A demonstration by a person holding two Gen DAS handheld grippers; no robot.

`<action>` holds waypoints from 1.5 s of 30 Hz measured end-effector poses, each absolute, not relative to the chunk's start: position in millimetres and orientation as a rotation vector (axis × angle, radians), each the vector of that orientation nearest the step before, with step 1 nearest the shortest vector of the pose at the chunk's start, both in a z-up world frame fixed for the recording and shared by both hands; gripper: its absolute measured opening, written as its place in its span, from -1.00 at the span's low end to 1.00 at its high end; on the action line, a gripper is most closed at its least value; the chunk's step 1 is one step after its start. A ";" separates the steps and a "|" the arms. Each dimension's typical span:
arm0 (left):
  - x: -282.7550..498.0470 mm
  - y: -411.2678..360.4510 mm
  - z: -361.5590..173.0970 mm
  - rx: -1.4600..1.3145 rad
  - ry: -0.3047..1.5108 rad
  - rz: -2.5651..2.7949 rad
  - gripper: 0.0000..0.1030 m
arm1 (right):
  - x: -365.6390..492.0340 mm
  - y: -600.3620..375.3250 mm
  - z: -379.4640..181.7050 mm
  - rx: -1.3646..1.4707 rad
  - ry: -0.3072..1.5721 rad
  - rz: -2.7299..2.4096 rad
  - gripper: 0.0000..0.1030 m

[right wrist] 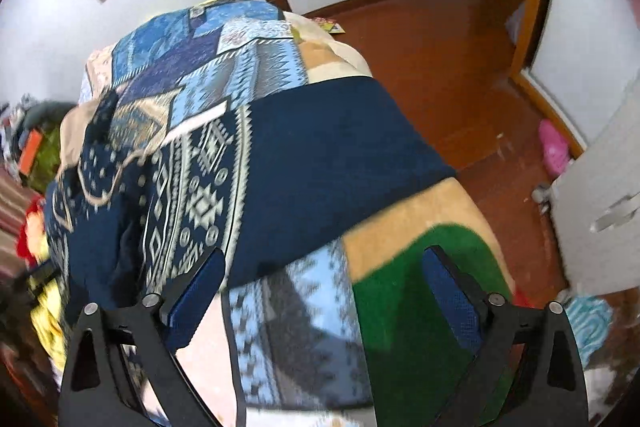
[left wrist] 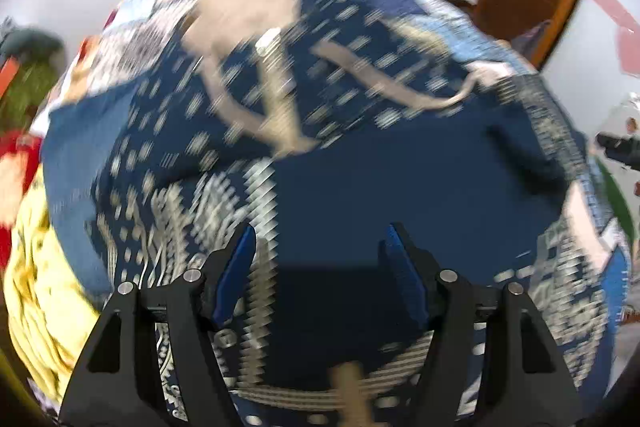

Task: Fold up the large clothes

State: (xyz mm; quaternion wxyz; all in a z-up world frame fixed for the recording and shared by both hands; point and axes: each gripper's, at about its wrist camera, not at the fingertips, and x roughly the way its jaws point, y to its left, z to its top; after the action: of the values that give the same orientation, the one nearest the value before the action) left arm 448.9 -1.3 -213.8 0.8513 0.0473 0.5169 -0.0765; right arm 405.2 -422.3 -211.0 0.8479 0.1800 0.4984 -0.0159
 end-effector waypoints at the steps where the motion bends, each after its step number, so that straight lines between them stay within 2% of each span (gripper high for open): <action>1: 447.8 5.2 -218.9 0.091 1.095 -0.147 0.29 | 409.9 -425.3 -214.6 0.404 1.054 -0.029 0.77; 3: 448.0 21.1 -232.0 0.062 1.115 -0.116 0.29 | 423.1 -431.2 -225.4 0.450 1.071 -0.027 0.51; 6: 448.2 35.0 -242.0 0.042 1.081 -0.103 0.34 | 444.1 -439.2 -245.3 0.520 1.093 -0.045 0.40; 10: 450.4 42.4 -252.3 0.012 1.064 -0.082 0.58 | 473.7 -451.5 -258.2 0.594 1.061 -0.068 0.39; 13: 451.8 44.2 -256.1 -0.008 1.044 -0.077 0.64 | 493.7 -456.5 -259.5 0.592 1.052 -0.094 0.23; 18: 453.2 46.0 -255.7 -0.009 1.034 -0.075 0.66 | 508.6 -454.5 -252.9 0.555 1.027 -0.099 -0.55; 21: 449.6 42.7 -254.7 -0.006 1.035 -0.072 0.66 | 508.9 -448.7 -244.8 0.500 1.025 -0.076 -0.76; 26: 446.8 39.1 -252.2 0.003 1.049 -0.054 0.65 | 493.0 -442.0 -224.7 0.462 1.002 -0.032 -0.83; 34: 426.4 32.9 -235.6 0.017 1.037 -0.078 0.65 | 464.3 -416.1 -135.1 0.410 0.833 0.084 -0.85; 40: 402.9 39.0 -200.2 -0.020 0.962 -0.097 0.65 | 444.2 -336.0 -58.5 0.237 0.693 0.208 -0.85; 45: 385.2 56.2 -170.5 -0.066 0.902 -0.093 0.65 | 430.7 -245.3 -23.3 0.133 0.636 0.340 -0.85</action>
State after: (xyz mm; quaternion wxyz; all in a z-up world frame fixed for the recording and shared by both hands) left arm 385.2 56.2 -170.5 0.8985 -0.0318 0.4354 -0.0451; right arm 430.7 -245.3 -23.3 0.9335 0.0650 0.3109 0.1664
